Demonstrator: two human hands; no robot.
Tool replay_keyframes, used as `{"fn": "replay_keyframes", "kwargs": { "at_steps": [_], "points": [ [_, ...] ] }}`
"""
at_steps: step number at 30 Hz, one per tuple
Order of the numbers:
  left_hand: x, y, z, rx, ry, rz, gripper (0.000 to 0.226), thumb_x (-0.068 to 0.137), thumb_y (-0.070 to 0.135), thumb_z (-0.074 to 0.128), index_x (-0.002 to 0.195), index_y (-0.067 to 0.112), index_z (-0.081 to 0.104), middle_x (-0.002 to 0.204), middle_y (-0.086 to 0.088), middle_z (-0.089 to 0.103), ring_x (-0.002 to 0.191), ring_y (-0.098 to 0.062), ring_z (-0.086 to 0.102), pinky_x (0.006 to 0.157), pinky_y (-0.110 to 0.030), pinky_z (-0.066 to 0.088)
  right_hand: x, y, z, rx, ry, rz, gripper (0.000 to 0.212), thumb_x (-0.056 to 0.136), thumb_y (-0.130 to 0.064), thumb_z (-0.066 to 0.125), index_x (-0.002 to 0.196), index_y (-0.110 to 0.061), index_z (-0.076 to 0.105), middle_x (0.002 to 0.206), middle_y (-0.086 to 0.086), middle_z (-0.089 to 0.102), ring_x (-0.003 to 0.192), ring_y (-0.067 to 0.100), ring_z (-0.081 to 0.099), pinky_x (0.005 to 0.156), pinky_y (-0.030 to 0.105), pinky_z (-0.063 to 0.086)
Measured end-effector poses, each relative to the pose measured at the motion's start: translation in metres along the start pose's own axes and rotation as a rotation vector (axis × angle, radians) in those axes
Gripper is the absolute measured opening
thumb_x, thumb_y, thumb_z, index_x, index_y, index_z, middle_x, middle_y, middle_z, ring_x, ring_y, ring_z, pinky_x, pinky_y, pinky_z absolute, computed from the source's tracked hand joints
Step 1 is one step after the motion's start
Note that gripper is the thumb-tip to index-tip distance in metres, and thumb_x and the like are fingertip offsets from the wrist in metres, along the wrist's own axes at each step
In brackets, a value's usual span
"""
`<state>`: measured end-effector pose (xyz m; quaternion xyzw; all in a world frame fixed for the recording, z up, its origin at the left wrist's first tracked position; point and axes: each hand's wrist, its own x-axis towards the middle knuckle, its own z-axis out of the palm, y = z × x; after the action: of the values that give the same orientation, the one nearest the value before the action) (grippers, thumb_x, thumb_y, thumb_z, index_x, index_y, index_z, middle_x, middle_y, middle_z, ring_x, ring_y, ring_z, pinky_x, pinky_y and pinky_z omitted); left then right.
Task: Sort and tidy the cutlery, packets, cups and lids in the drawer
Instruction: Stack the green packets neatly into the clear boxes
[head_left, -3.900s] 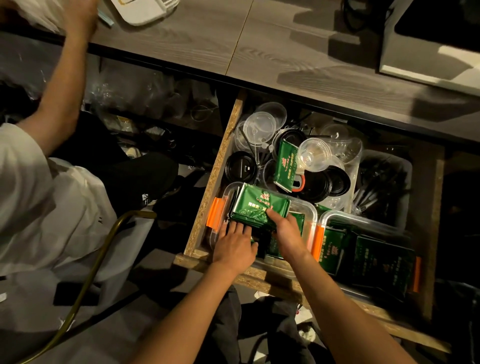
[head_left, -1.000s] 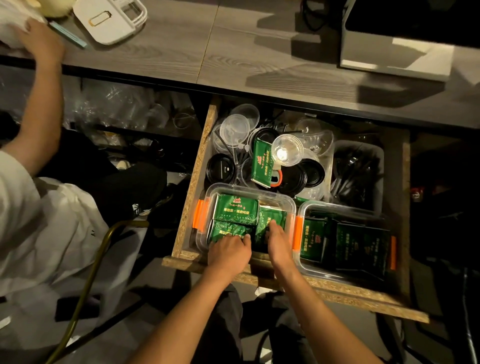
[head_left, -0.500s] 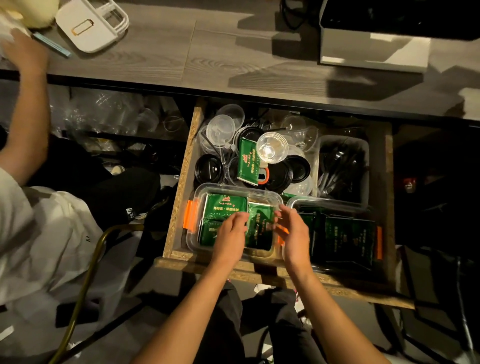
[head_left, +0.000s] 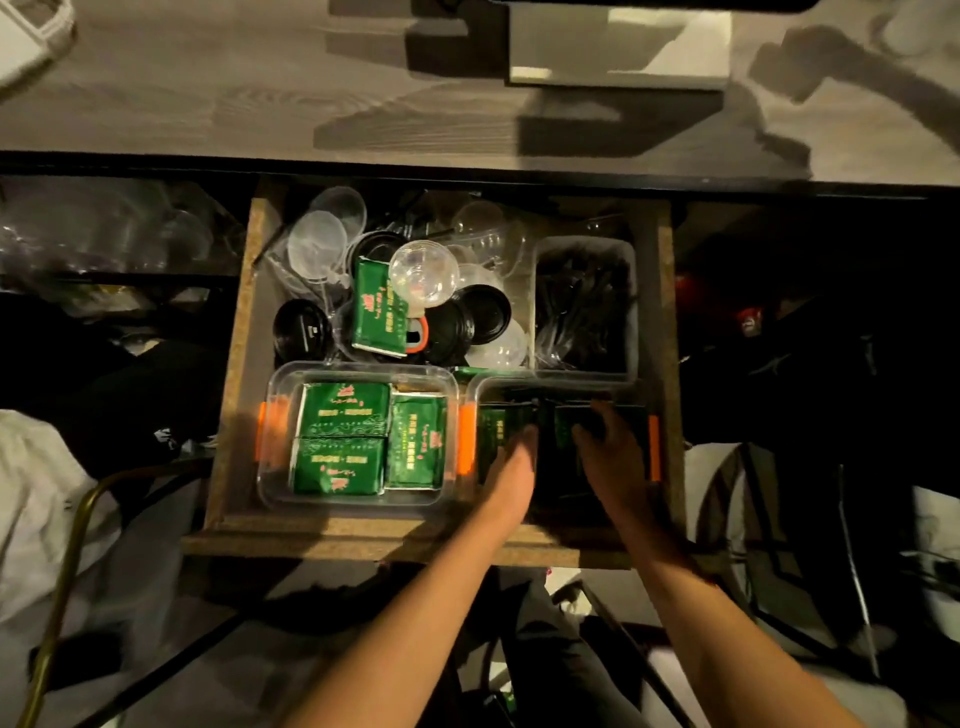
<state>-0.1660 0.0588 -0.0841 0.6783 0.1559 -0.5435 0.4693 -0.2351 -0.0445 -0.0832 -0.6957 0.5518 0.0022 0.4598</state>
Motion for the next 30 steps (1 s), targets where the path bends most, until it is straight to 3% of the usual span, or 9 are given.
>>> {"fn": "replay_keyframes", "kwargs": {
  "at_steps": [4,8,13,16,18,23,24,27,30],
  "points": [
    [0.018,0.008,0.014,-0.275,0.013,-0.076,0.048,0.099,0.043,0.052,0.133,0.01,0.058,0.119,-0.006,0.065,0.114,-0.022,0.059,0.107,-0.036,0.043,0.02,0.017,0.0,-0.156,-0.145,-0.131,0.082,0.089,-0.029,0.069,0.155,-0.023,0.02,0.158,0.006,0.031,0.144,0.024,0.032,0.111,0.032,0.026],
    [0.025,0.014,0.018,-0.191,-0.001,-0.049,0.053,0.105,0.047,0.038,0.143,0.013,0.051,0.139,-0.011,0.057,0.132,-0.028,0.052,0.116,-0.044,0.035,0.033,0.03,0.014,-0.24,-0.254,0.001,0.098,0.086,-0.035,0.073,0.157,-0.021,0.007,0.159,0.012,0.026,0.143,0.03,0.033,0.112,0.042,0.032],
    [0.02,0.017,0.016,-0.101,0.028,-0.032,0.053,0.103,0.05,0.04,0.136,0.012,0.057,0.134,-0.011,0.06,0.125,-0.031,0.055,0.107,-0.039,0.041,0.033,0.025,0.013,-0.385,-0.047,-0.104,0.052,0.1,-0.02,0.051,0.149,-0.017,0.035,0.141,0.01,0.051,0.126,0.026,0.052,0.1,0.031,0.04],
    [0.01,0.011,0.014,-0.056,0.1,0.11,0.042,0.099,0.039,0.051,0.134,0.016,0.056,0.141,-0.011,0.055,0.135,-0.029,0.048,0.11,-0.035,0.036,0.019,0.01,-0.006,-0.342,0.143,-0.186,0.038,0.097,-0.016,0.056,0.135,-0.016,0.056,0.11,0.01,0.068,0.1,0.024,0.065,0.078,0.017,0.036],
    [-0.003,0.01,0.014,0.039,0.051,0.182,0.049,0.099,0.041,0.048,0.141,0.017,0.05,0.15,-0.009,0.047,0.143,-0.025,0.038,0.119,-0.038,0.028,0.009,0.001,-0.019,-0.288,0.214,-0.251,0.036,0.091,-0.018,0.067,0.125,-0.011,0.063,0.109,0.011,0.071,0.101,0.027,0.067,0.081,0.017,0.035],
    [-0.033,0.029,0.024,-0.033,-0.089,0.291,0.088,0.069,0.071,0.068,0.144,0.027,0.05,0.143,0.008,0.053,0.131,-0.011,0.046,0.108,-0.031,0.032,-0.015,-0.025,-0.049,0.273,0.041,-0.166,0.018,0.084,-0.025,0.073,0.1,-0.025,0.066,0.098,-0.002,0.072,0.095,0.016,0.068,0.085,0.03,0.05],
    [-0.036,0.033,0.025,-0.069,-0.099,0.266,0.084,0.069,0.067,0.072,0.141,0.028,0.052,0.138,0.007,0.057,0.13,-0.012,0.047,0.106,-0.031,0.033,-0.019,-0.031,-0.052,0.431,-0.016,-0.126,0.02,0.084,-0.02,0.073,0.101,-0.028,0.066,0.099,-0.004,0.072,0.095,0.015,0.069,0.088,0.034,0.052],
    [-0.05,0.046,0.022,-0.095,-0.127,0.258,0.02,0.092,0.034,0.066,0.108,0.037,0.055,0.108,0.016,0.062,0.114,-0.007,0.056,0.097,-0.025,0.033,-0.02,-0.046,-0.059,0.741,-0.159,-0.061,0.035,0.089,-0.004,0.063,0.119,-0.023,0.061,0.109,0.002,0.071,0.103,0.021,0.068,0.09,0.043,0.054],
    [-0.06,0.058,0.019,-0.086,-0.133,0.31,0.011,0.095,0.024,0.064,0.104,0.029,0.061,0.105,0.011,0.07,0.105,-0.008,0.063,0.081,-0.016,0.046,-0.023,-0.062,-0.069,0.664,-0.159,-0.191,0.042,0.093,0.0,0.056,0.129,-0.023,0.056,0.112,-0.009,0.068,0.107,0.012,0.066,0.093,0.033,0.053]
  ]
}}
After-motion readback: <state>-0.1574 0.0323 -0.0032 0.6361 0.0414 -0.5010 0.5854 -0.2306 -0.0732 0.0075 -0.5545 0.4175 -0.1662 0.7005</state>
